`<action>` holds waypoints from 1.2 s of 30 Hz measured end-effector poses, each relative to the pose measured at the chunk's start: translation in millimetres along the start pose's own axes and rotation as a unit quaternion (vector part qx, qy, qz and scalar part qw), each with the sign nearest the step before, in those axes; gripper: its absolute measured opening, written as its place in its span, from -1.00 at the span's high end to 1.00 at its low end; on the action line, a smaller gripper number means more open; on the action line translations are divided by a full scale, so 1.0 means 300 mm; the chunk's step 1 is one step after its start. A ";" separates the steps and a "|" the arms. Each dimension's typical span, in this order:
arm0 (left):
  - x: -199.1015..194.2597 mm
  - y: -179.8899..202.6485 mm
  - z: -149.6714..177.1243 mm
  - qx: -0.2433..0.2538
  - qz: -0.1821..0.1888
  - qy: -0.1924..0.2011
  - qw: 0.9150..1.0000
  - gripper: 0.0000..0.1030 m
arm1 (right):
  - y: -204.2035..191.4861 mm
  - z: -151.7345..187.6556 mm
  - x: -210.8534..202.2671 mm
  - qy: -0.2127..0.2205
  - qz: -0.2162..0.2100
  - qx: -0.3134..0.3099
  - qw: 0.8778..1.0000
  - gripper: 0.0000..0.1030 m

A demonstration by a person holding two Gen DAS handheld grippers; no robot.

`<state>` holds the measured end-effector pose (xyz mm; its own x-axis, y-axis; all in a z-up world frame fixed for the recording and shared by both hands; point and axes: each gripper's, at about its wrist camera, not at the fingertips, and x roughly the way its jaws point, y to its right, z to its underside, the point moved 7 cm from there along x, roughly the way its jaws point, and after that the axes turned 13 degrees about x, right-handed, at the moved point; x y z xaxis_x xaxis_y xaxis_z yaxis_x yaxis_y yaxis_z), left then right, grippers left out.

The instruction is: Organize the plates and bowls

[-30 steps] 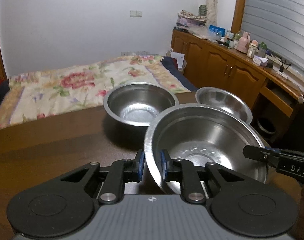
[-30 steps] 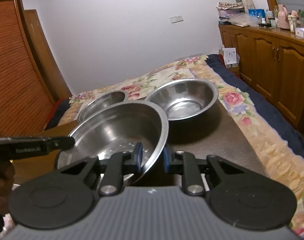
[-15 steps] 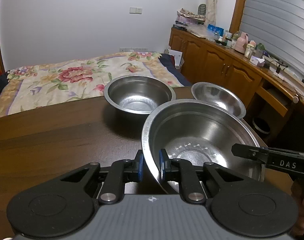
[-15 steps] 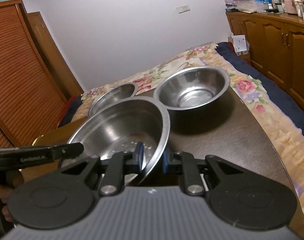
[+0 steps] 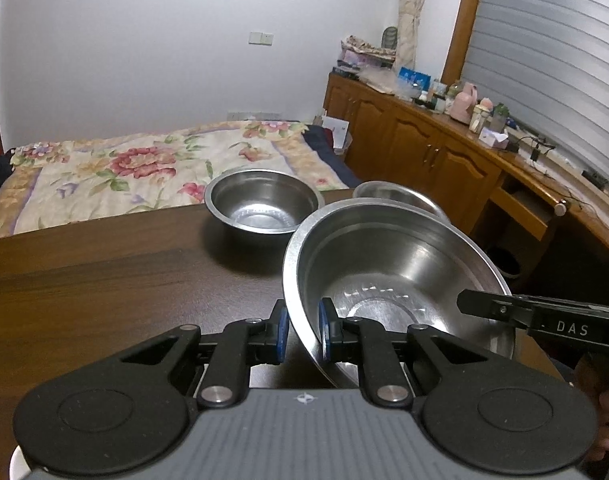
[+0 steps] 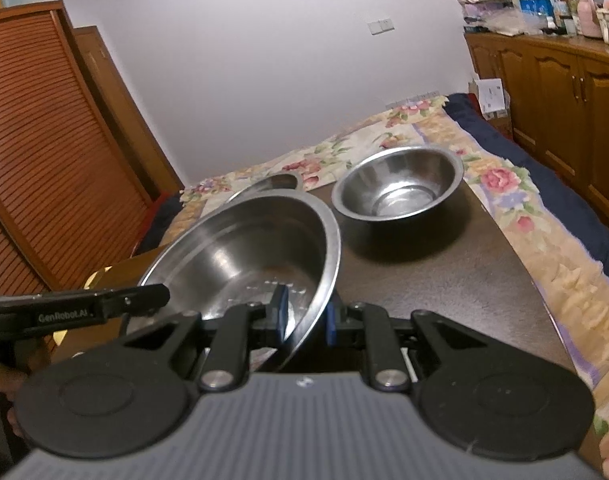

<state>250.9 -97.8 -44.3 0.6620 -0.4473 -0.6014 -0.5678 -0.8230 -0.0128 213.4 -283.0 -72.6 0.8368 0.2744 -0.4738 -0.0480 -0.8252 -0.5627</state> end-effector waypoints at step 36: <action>-0.186 0.054 0.170 0.002 0.006 0.037 0.999 0.64 | -0.019 0.132 -0.062 -0.015 -0.010 -0.022 1.000 0.60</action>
<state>179.7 -68.4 -51.6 0.6891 -0.4821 -0.5410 -0.5783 -0.8158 -0.0095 176.7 -263.8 -87.3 0.8206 0.3049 -0.4834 -0.0069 -0.8404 -0.5418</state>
